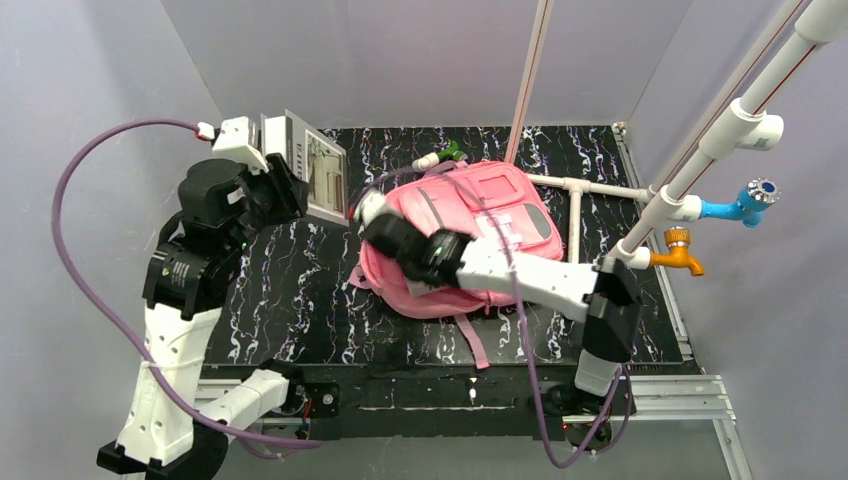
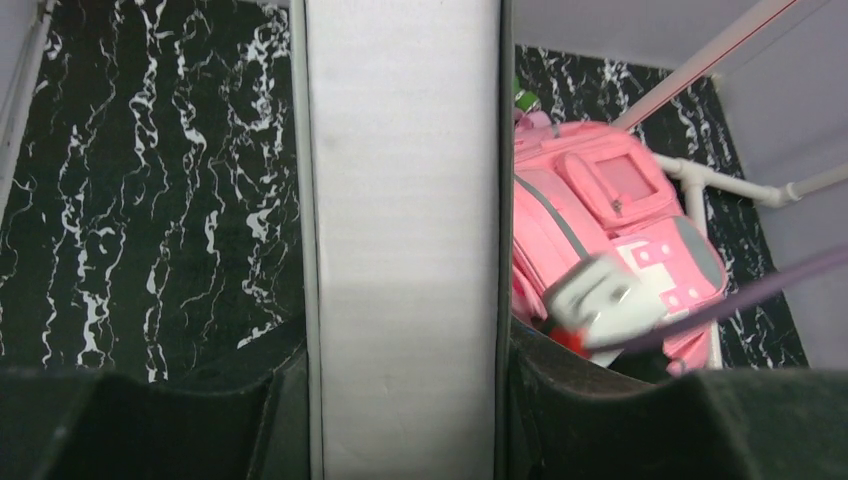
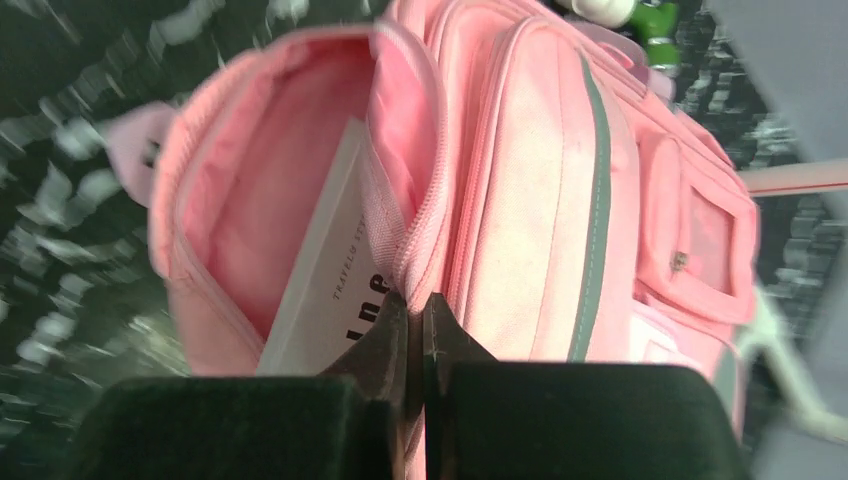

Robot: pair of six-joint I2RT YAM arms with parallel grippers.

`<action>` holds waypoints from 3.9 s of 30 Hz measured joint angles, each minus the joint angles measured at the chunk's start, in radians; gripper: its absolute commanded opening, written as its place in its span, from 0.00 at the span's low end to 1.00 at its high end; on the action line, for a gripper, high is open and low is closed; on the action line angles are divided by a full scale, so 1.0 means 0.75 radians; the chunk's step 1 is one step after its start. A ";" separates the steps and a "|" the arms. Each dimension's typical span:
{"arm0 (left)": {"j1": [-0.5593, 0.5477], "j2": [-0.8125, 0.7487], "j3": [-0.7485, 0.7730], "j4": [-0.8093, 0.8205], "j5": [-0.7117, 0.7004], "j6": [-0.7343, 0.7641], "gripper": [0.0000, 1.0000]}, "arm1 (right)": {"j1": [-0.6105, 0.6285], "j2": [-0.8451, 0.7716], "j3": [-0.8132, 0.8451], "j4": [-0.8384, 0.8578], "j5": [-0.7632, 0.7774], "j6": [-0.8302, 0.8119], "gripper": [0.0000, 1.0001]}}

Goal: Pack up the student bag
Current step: Place the book in the student bag, then zip the student bag at the center of the board.

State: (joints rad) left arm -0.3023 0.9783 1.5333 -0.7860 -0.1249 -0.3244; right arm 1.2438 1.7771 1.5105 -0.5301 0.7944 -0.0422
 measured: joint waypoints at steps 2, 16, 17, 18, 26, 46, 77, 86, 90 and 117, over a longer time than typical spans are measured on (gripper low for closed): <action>0.000 -0.018 0.038 -0.003 -0.008 -0.006 0.00 | -0.121 -0.054 0.081 0.004 -0.194 0.105 0.01; 0.001 -0.226 -0.218 0.119 0.122 -0.493 0.00 | -0.569 -0.109 0.172 0.148 -0.916 0.681 0.01; 0.001 -0.234 -0.251 0.120 0.122 -0.532 0.00 | -0.577 -0.109 0.171 0.153 -0.928 0.698 0.01; 0.001 -0.236 -0.278 0.122 0.122 -0.568 0.00 | -0.584 -0.109 0.170 0.160 -0.937 0.721 0.01; 0.001 -0.230 -0.478 0.170 0.123 -0.821 0.00 | -0.617 -0.109 0.170 0.199 -0.962 0.826 0.01; 0.017 0.100 -0.880 0.835 0.377 -1.076 0.00 | -0.656 -0.109 0.170 0.210 -1.126 0.866 0.01; -0.231 0.520 -1.004 1.375 0.651 -1.100 0.89 | -0.665 -0.102 0.189 0.235 -1.192 0.848 0.01; -0.167 0.174 -0.783 0.511 0.556 -0.550 0.60 | -0.660 -0.110 0.190 0.214 -1.186 0.719 0.01; -0.167 0.065 -0.783 0.336 0.365 -0.464 0.80 | -0.660 -0.116 0.190 0.210 -1.190 0.692 0.01; -0.214 0.765 -0.608 0.261 -0.052 -0.551 0.19 | -0.651 -0.155 0.135 0.202 -1.215 0.615 0.01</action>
State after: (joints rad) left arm -0.4625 1.5520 1.0771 -0.5900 -0.1638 -0.7380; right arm 0.7555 1.6608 1.6115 -0.3782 -0.1169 0.4194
